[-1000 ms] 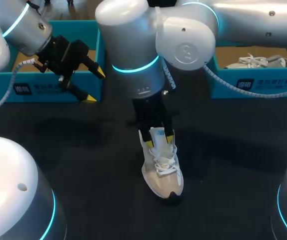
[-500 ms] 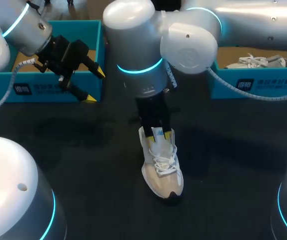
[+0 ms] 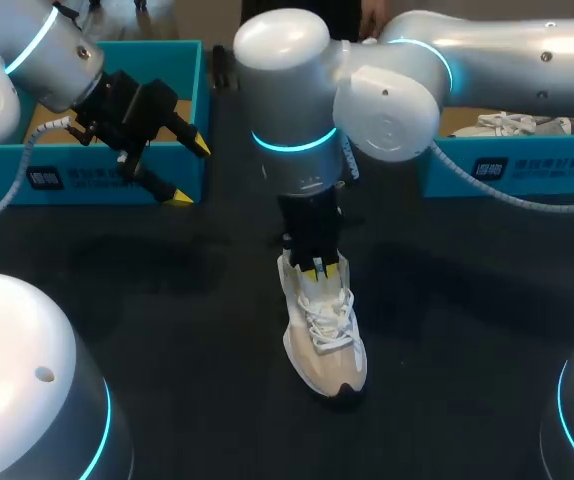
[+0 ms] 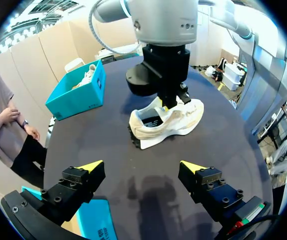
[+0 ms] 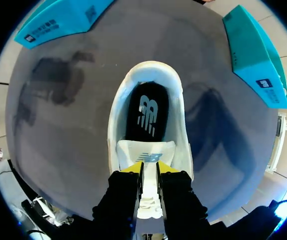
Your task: Take the shoe out of the shoebox, open the shoe tongue, remove and reinsert the insole, then place the shoe into the shoebox
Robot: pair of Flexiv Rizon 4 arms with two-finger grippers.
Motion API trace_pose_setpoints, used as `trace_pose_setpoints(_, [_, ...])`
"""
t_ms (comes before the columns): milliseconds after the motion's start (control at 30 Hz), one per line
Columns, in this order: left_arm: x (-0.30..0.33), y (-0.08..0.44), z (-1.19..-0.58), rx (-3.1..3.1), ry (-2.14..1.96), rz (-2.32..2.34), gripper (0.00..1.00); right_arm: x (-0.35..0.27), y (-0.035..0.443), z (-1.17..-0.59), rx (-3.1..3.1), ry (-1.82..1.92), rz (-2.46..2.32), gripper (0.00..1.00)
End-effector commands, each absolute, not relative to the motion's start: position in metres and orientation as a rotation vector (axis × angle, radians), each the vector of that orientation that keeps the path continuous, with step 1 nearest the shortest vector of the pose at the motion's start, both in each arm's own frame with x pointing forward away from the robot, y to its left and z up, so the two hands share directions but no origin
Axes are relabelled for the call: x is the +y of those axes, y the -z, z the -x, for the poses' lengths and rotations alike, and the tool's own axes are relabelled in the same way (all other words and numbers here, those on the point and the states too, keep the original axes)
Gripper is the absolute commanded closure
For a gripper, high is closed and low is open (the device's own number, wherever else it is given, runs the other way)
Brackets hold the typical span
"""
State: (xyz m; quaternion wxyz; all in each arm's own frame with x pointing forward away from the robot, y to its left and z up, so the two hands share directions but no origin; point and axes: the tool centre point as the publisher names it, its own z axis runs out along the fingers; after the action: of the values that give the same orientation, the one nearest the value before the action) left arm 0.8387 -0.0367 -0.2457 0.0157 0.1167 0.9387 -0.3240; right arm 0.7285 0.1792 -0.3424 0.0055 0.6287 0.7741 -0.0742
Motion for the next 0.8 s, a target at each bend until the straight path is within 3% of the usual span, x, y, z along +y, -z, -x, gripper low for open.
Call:
trace_pose_setpoints(33, [-0.036,0.245,-0.838,2.921,1.0,-0.363,0.0,0.177,0.35,-0.728,2.434,0.22,-1.978,0.85])
trace_pose_setpoints(367, [-0.036,0.245,-0.838,2.921,1.0,-0.363,0.0,0.174,0.326,-0.714,2.372,0.241,-1.982,0.73])
trace_pose_setpoints(800, [-0.036,0.245,-0.838,2.921,1.0,-0.363,0.0,0.171,0.355,-0.732,2.396,0.159,-1.987,0.76])
